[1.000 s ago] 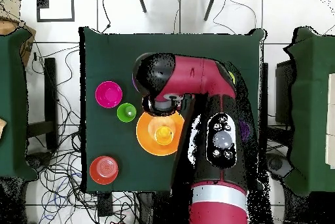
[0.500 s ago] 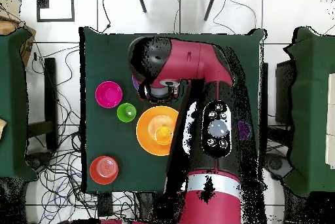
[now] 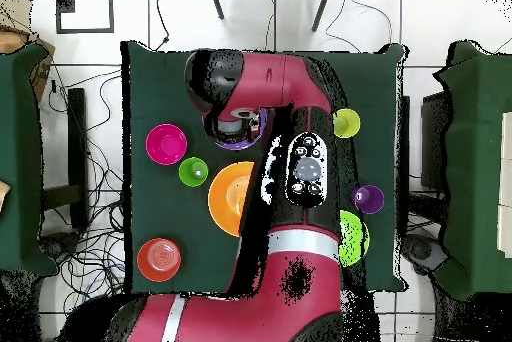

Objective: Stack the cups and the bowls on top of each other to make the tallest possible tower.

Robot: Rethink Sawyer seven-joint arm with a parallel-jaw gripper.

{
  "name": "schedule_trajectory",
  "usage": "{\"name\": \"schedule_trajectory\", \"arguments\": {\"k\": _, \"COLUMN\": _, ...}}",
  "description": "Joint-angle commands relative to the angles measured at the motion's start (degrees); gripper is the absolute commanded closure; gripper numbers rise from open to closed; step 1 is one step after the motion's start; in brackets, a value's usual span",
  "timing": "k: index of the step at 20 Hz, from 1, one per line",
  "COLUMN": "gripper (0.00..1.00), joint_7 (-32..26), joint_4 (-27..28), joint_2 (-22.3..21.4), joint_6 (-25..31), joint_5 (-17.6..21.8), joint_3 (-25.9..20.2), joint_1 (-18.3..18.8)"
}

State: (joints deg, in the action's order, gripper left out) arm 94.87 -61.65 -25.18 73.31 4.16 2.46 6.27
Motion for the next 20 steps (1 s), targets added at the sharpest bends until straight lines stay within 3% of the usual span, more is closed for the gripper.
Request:
{"name": "schedule_trajectory", "arguments": {"k": 1, "gripper": 0.0, "joint_7": 14.5, "joint_4": 3.9, "joint_2": 6.4, "joint_6": -10.3, "joint_5": -0.6, "joint_3": -2.1, "joint_1": -1.2}}
{"name": "schedule_trajectory", "arguments": {"k": 13, "gripper": 0.0, "joint_7": 17.0, "joint_4": 7.0, "joint_2": 7.9, "joint_6": -13.9, "joint_5": -2.1, "joint_3": -3.8, "joint_1": -0.6}}
{"name": "schedule_trajectory", "arguments": {"k": 20, "gripper": 0.0, "joint_7": 15.8, "joint_4": 9.7, "joint_2": 8.5, "joint_6": -9.4, "joint_5": -2.4, "joint_3": -3.4, "joint_1": -0.9}}
